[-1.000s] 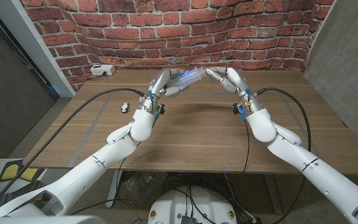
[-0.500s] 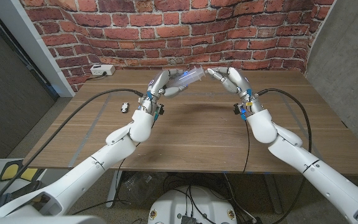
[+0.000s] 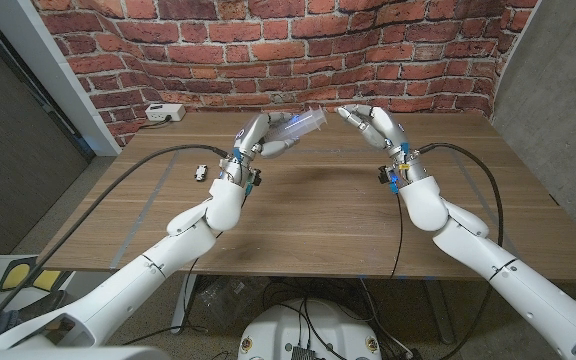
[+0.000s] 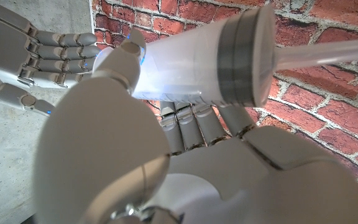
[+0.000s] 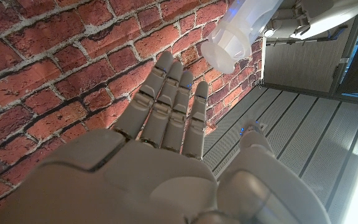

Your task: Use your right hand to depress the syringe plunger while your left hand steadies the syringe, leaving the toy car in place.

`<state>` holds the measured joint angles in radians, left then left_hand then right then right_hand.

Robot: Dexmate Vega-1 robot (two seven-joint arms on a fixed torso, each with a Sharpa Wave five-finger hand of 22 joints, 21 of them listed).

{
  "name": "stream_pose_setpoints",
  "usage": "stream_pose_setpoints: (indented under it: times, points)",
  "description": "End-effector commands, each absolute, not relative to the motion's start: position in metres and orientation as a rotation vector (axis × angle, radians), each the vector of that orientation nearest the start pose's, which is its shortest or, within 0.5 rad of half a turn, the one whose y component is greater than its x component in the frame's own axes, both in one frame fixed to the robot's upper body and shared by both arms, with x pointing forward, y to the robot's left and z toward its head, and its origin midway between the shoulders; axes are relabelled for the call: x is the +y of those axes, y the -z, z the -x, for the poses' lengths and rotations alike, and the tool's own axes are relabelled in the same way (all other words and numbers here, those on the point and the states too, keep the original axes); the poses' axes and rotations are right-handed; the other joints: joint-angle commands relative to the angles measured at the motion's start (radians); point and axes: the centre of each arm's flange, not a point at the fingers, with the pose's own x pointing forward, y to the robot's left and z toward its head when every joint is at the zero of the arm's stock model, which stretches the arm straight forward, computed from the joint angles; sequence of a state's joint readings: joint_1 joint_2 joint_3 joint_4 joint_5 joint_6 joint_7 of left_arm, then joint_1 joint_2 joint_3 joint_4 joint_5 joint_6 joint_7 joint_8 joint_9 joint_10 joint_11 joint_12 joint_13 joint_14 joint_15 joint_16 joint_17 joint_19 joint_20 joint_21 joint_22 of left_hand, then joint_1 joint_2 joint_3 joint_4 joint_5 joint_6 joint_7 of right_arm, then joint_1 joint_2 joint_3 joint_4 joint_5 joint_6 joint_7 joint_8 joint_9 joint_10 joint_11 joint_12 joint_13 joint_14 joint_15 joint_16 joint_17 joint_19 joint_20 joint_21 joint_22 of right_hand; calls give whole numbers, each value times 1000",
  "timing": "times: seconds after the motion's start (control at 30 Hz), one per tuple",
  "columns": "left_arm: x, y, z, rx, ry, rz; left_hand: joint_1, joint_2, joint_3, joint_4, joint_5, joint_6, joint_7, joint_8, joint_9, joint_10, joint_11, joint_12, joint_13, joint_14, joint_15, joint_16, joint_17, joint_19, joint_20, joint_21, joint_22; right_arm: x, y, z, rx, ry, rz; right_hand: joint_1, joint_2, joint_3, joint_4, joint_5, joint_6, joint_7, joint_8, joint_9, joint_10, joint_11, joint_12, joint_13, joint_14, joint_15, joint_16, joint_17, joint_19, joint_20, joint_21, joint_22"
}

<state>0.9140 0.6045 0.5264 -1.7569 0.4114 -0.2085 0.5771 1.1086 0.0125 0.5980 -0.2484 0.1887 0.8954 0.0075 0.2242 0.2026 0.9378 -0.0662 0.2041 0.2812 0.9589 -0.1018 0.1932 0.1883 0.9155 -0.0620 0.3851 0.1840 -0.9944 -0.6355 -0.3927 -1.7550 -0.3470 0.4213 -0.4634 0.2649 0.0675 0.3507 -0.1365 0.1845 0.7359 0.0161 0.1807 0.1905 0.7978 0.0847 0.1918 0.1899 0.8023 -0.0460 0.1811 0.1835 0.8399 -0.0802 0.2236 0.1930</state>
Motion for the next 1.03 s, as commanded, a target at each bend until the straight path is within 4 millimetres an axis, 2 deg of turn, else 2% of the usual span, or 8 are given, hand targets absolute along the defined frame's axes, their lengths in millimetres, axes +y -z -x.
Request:
stream_pose_setpoints:
  times: [0.03, 0.17, 0.43, 1.03]
  points:
    - [182, -28, -530, -1168, -171, -782, 35, 95, 105, 101, 4, 78, 4, 8, 5, 58, -48, 6, 2, 45, -58, 6, 3, -3, -5, 4, 2, -207, -30, -515, -1152, 41, 746, 4, -11, 0, 0, -1, -63, 13, -10, 4, -64, 15, -12, 1, -46, 17, -5, 6, -39, 13, -17, 1]
    - [191, -29, -530, -1159, -182, -768, 35, 95, 105, 101, 5, 77, 5, 8, 5, 58, -48, 6, 3, 44, -59, 6, 3, -4, -4, 4, 2, -210, -29, -518, -1128, 28, 697, 2, -13, -1, 1, -1, -97, 28, -7, 4, -92, 26, -11, 2, -71, 29, -4, 6, -56, 23, -21, 1]
    - [197, -30, -530, -1154, -207, -754, 34, 96, 107, 101, 5, 77, 4, 7, 5, 56, -50, 6, 4, 43, -60, 5, 3, -4, -4, 5, 2, -217, -28, -520, -1112, 32, 646, 0, -14, -2, 2, -1, -102, 29, -4, 4, -99, 25, -9, 2, -80, 26, -4, 6, -62, 25, -22, 1]
    - [189, -28, -529, -1144, -209, -745, 33, 95, 108, 100, 5, 80, 3, 7, 5, 59, -49, 6, 4, 43, -59, 6, 3, -7, -4, 6, 2, -232, -24, -526, -1077, 7, 562, -2, -15, -3, 4, -2, -103, 34, 2, 4, -97, 18, -2, 2, -80, 26, 1, 6, -61, 23, -20, 1]
